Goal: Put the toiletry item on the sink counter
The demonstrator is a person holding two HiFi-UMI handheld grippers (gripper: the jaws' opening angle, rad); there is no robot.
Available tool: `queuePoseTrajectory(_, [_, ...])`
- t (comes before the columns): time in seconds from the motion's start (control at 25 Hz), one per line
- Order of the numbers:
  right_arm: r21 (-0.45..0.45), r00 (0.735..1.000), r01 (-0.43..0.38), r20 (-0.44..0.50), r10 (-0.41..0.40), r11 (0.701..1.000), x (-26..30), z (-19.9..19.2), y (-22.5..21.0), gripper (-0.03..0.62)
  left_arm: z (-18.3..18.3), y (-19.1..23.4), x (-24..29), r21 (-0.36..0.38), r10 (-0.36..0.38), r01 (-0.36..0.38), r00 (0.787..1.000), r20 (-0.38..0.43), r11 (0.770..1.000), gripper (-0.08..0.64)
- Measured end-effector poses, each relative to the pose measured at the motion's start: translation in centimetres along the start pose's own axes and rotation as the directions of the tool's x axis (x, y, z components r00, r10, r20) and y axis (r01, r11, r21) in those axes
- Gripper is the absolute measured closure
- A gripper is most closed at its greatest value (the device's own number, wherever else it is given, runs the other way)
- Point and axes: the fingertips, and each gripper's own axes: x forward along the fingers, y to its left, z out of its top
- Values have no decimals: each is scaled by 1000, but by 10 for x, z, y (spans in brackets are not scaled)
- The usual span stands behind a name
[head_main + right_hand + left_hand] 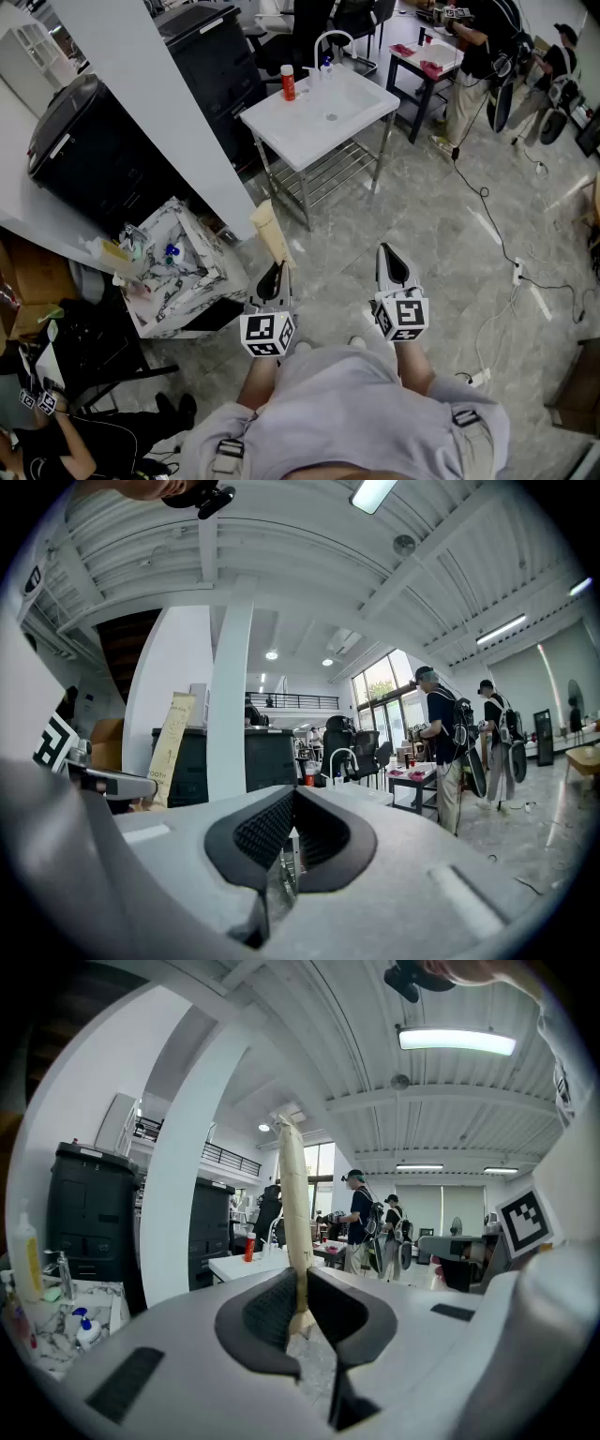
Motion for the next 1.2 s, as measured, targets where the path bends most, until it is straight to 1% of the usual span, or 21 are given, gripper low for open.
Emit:
queuePoseTrajectory(0.12, [-3, 1000, 6, -6, -6, 1000, -2, -6, -6, 588, -2, -3, 1, -2, 1, -1, 1000, -2, 1000, 525])
queuePoseTrajectory(0.44, [10, 1000, 1, -3, -1, 1000, -3, -4, -14, 589, -5, -13, 6, 3, 2, -2, 1000, -9, 1000, 525])
queuePoseTrajectory(0.68, [18, 1000, 5, -7, -5, 1000, -10, -9, -29, 588, -7, -27, 9, 9, 4, -4, 1000, -16, 1000, 525])
queuePoseTrajectory(0.92, [29, 1000, -7, -9, 8, 1000, -18, -10, -51, 588, -10, -51, 16, 9, 10, -10, 1000, -19, 1000, 525])
queuePoseTrajectory(1.2, [28, 999, -37, -38, 38, 999, -35, -19, -83, 588, -17, -89, 27, -3, 23, -23, 1000, -21, 1000, 525])
